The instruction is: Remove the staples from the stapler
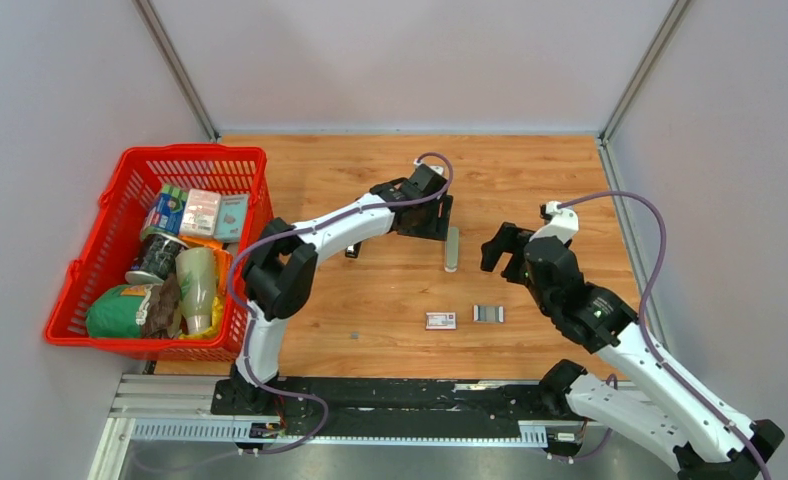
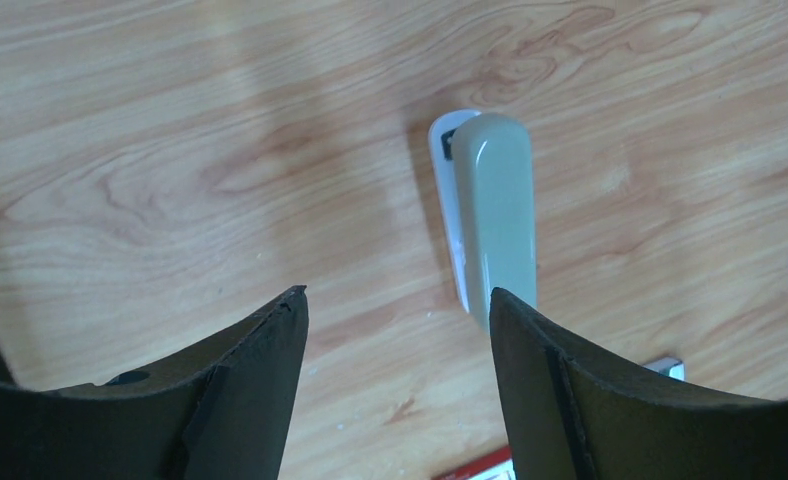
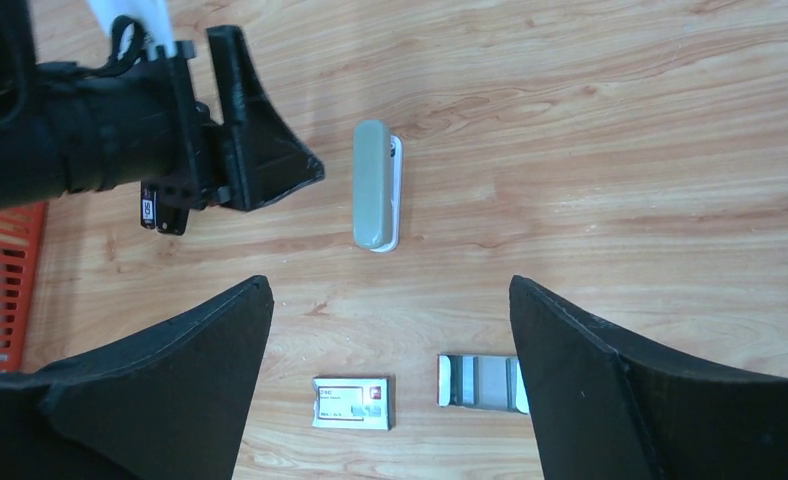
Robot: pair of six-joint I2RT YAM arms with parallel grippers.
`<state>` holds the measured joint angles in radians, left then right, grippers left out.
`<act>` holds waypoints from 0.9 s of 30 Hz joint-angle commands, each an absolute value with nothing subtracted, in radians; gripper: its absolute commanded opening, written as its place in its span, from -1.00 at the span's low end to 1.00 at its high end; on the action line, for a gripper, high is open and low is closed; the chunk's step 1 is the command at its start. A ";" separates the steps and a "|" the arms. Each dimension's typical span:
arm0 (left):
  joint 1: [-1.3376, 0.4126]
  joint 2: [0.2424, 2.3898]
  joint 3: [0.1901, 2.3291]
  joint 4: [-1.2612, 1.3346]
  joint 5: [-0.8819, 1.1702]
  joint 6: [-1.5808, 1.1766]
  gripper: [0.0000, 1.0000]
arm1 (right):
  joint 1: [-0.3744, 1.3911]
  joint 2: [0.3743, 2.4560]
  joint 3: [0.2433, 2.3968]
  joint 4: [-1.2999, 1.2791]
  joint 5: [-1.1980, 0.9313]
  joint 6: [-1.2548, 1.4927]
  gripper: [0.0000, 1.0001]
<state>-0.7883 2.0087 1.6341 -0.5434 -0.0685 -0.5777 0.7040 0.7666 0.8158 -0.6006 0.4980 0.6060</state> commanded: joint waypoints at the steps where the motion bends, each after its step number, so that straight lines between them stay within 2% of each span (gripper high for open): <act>1: -0.819 2.083 1.768 -0.578 -0.098 -0.578 0.49 | 0.701 0.703 0.763 -0.609 0.466 0.620 0.82; 16: -0.893 2.286 2.005 -0.664 -0.173 -0.548 0.53 | 0.701 0.650 0.687 -0.595 0.383 0.615 0.82; 27: -0.907 2.359 2.079 -0.701 -0.242 -0.538 0.54 | 0.700 0.632 0.669 -0.595 0.361 0.617 0.83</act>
